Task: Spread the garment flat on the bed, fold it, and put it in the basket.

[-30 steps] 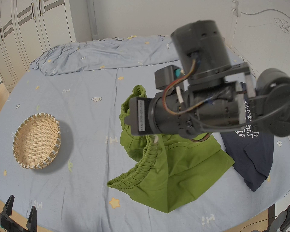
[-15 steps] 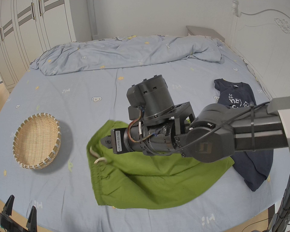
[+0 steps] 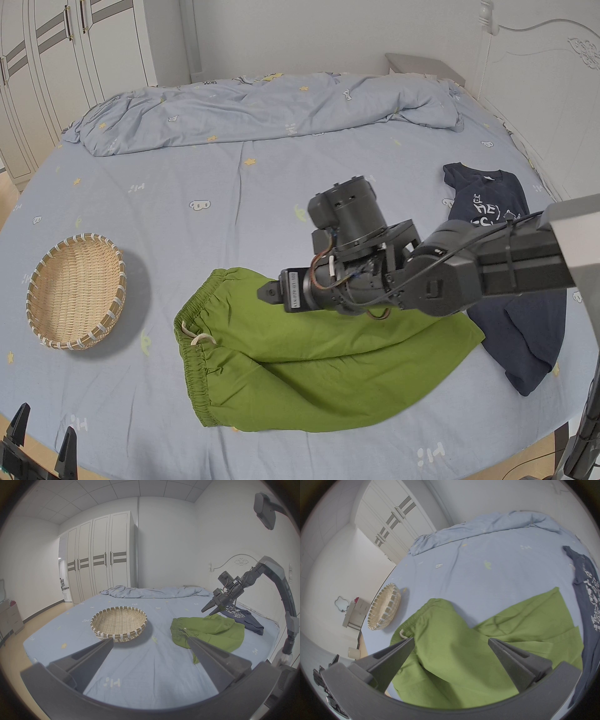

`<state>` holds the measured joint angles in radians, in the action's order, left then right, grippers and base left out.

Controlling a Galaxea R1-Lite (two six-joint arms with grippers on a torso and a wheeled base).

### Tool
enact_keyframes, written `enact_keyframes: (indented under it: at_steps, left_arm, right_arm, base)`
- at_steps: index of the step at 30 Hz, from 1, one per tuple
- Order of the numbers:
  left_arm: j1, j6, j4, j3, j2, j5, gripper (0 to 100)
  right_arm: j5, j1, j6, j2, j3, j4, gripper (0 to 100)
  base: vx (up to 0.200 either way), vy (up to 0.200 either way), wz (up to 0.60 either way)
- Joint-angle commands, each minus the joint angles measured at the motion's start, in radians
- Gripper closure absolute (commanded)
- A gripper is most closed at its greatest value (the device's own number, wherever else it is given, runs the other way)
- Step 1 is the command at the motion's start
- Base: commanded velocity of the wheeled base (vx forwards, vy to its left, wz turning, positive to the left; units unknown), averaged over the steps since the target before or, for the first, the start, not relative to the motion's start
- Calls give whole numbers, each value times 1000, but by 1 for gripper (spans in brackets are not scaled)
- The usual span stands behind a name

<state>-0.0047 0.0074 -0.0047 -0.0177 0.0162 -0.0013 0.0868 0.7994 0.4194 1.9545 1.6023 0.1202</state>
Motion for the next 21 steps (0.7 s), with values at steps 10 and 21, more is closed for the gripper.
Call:
enact_keyframes:
  at_steps: [10,21]
  left_arm:
    - [-18,-32,-149,-324,39,14,0]
    - [-74,-219,434,-697,602,-454,0]
  right_arm:
    - [-88,-256,12,-365,-367,-4,0]
    - [-88,-333,12,-519,-590,-103,0]
  base:
    - [0,0,0]
    - [0,0,0]
